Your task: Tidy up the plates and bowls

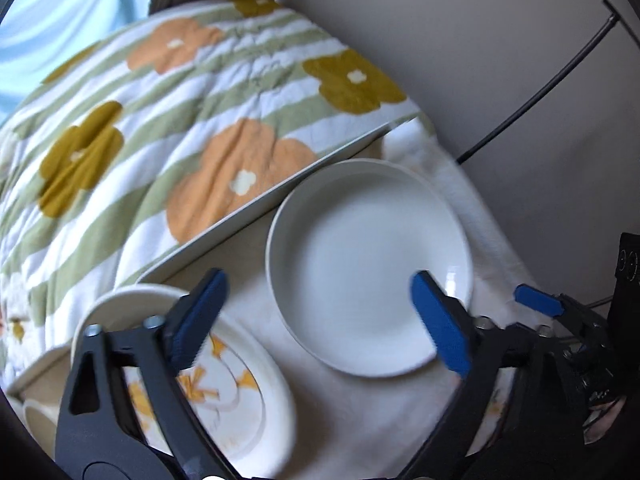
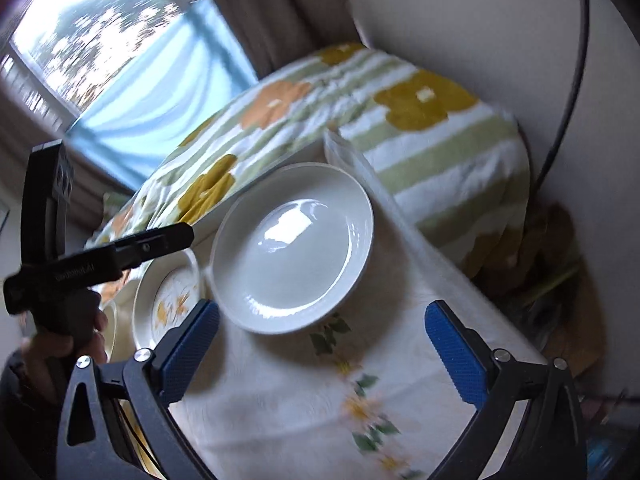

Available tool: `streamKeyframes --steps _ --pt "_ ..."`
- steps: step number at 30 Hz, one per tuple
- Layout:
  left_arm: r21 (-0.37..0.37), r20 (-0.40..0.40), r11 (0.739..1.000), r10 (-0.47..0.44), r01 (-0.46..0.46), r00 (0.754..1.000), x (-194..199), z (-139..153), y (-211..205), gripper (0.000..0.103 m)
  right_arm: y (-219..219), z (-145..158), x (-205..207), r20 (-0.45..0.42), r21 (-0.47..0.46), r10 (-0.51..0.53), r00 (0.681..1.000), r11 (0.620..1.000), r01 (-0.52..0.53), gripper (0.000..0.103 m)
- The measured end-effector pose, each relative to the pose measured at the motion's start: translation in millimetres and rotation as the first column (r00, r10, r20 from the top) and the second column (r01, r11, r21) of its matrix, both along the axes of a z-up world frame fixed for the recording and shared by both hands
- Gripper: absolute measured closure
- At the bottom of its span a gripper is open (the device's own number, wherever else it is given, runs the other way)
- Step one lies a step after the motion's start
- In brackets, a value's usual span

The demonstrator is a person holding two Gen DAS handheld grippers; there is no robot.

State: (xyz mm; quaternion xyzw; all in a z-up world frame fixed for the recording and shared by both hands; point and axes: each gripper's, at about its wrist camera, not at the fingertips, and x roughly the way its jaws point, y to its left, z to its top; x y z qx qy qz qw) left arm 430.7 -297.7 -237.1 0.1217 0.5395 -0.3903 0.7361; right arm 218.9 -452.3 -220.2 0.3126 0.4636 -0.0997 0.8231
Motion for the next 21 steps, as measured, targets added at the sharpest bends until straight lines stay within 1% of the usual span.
streamKeyframes --steps 1,2,3,4,5,10,11,12,13,14,15,16,19,20,21 --pt "0.007 -0.007 1.000 -0.005 0.005 1.000 2 -6 0 0.026 -2 -9 4 -0.014 0.021 -0.018 1.000 1.000 0.018 0.017" --pt "0.014 -0.018 1.000 -0.020 0.020 1.000 7 -15 -4 0.029 -3 -16 8 -0.031 0.027 -0.034 0.999 0.999 0.035 0.020" --pt "0.020 -0.022 0.999 -0.028 0.028 0.999 10 -20 -5 0.034 -4 -21 13 -0.049 0.021 -0.047 0.998 0.999 0.048 0.020" --pt "0.025 -0.025 0.999 -0.035 0.036 0.999 14 -25 -5 0.039 -5 -26 17 -0.066 0.018 -0.061 0.996 0.998 0.062 0.025" --pt "0.029 -0.029 0.999 -0.045 0.045 0.999 16 -29 -7 0.041 -6 -29 20 -0.070 0.022 -0.069 0.995 0.997 0.070 0.032" --pt "0.037 -0.057 0.997 -0.066 0.068 0.996 24 -48 -10 0.063 -8 -40 30 -0.077 0.016 -0.097 0.992 0.995 0.099 0.042" --pt "0.037 -0.060 0.997 -0.067 0.069 0.996 25 -50 -10 0.066 -8 -41 31 -0.077 0.014 -0.098 0.992 0.995 0.100 0.044" --pt "0.036 -0.061 0.997 -0.070 0.072 0.996 26 -53 -10 0.074 -8 -42 32 -0.078 0.011 -0.100 0.992 0.995 0.101 0.046" --pt "0.036 -0.062 0.997 -0.070 0.073 0.996 27 -54 -10 0.079 -7 -44 34 -0.079 0.009 -0.103 0.992 0.995 0.104 0.051" --pt "0.036 -0.062 0.997 -0.069 0.071 0.996 28 -56 -10 0.080 -6 -45 35 -0.081 0.010 -0.104 0.991 0.994 0.105 0.058" --pt "0.033 -0.062 0.997 -0.069 0.071 0.996 29 -56 -10 0.082 -6 -47 37 -0.083 0.012 -0.104 0.991 0.994 0.105 0.062" --pt "0.037 -0.059 0.997 -0.069 0.071 0.996 29 -57 -10 0.084 -6 -48 38 -0.086 0.014 -0.104 0.991 0.994 0.106 0.073" --pt "0.031 -0.059 0.996 -0.078 0.080 0.995 31 -58 -9 0.085 -6 -53 39 -0.105 0.002 -0.115 0.988 0.993 0.116 0.084" --pt "0.032 -0.058 0.996 -0.082 0.084 0.995 31 -58 -9 0.085 -7 -54 39 -0.110 0.000 -0.120 0.987 0.993 0.121 0.086" --pt "0.035 -0.054 0.996 -0.084 0.085 0.995 31 -58 -10 0.085 -7 -54 40 -0.109 0.002 -0.122 0.987 0.992 0.123 0.086"
